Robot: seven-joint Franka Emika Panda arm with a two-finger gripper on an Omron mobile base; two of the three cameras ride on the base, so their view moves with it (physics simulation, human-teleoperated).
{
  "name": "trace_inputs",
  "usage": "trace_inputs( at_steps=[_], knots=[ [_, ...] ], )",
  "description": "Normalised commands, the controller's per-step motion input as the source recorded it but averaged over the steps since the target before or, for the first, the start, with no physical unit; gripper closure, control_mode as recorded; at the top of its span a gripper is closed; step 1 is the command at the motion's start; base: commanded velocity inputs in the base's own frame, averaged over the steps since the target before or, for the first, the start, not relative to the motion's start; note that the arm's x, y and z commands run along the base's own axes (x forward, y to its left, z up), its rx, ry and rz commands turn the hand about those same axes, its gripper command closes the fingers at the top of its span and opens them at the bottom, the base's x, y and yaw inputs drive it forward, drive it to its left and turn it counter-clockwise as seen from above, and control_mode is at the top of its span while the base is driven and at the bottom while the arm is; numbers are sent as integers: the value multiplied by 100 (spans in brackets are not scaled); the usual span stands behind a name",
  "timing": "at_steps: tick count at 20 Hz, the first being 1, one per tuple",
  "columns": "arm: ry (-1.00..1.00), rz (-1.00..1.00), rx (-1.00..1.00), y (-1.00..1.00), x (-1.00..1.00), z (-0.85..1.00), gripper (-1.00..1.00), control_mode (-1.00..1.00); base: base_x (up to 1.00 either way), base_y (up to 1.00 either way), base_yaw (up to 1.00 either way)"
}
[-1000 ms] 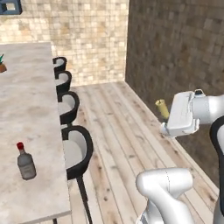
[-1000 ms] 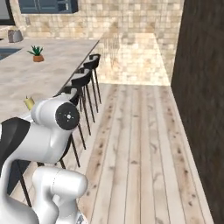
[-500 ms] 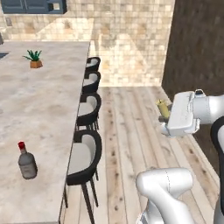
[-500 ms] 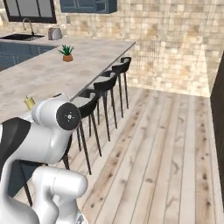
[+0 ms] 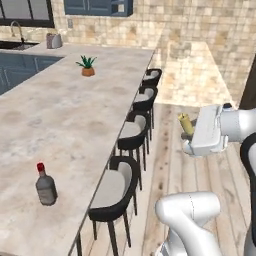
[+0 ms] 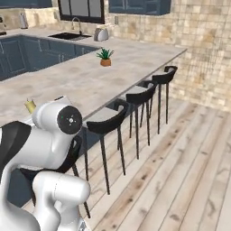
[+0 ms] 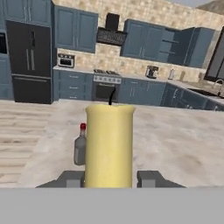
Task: Get the candle and the liquor from the cabinet and move them to the dining counter.
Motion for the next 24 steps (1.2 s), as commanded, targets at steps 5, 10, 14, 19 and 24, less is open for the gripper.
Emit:
trace_inputs(
  at_steps=[5, 10, 14, 19, 24],
  knots=[
    [0, 0, 0, 0, 0, 0, 100, 100, 55, -34, 45],
    [0, 0, 0, 0, 0, 0, 100, 100, 52, -31, 45],
    [0, 0, 0, 0, 0, 0, 100, 100, 51, -26, 46],
    [0, 0, 0, 0, 0, 0, 100, 100, 52, -26, 46],
    [0, 0, 0, 0, 0, 0, 100, 100, 54, -23, 47]
  ],
)
